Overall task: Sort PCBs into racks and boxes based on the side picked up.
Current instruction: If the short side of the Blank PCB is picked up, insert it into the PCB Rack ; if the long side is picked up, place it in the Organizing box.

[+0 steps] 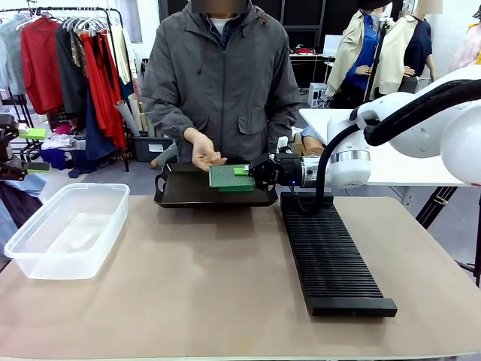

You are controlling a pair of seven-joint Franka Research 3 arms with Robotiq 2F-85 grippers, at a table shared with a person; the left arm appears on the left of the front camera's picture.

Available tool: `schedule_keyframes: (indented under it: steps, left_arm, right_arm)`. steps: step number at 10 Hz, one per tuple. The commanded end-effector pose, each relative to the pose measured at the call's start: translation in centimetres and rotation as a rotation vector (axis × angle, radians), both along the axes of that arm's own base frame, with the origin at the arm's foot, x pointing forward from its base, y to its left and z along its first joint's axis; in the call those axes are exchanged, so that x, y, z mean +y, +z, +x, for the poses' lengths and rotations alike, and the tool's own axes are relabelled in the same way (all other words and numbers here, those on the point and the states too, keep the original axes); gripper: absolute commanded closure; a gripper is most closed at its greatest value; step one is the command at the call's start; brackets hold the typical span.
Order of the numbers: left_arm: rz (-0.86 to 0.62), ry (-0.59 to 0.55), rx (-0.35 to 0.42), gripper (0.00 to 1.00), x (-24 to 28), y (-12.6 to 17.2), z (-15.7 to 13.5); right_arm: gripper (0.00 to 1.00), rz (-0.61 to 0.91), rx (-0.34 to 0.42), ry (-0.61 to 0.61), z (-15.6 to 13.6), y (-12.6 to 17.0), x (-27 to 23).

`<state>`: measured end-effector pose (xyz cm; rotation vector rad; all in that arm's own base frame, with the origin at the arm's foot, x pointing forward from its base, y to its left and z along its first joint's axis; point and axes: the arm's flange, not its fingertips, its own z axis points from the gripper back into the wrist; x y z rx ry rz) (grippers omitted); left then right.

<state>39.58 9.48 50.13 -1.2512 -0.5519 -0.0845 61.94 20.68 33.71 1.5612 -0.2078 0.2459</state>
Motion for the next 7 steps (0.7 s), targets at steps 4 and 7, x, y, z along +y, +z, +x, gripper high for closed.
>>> schedule_keyframes:
  steps: [4, 7]
  left_arm:
    - [0.001, -0.002, 0.004, 0.00, 0.07, 0.13, -0.05]
    - [0.001, -0.002, 0.004, 0.00, 0.07, 0.13, -0.05]
  right_arm:
    - [1.00, 0.002, -0.006, -0.005, 0.06, 0.12, 0.08]
    - [1.00, 0.002, -0.006, -0.005, 0.06, 0.12, 0.08]
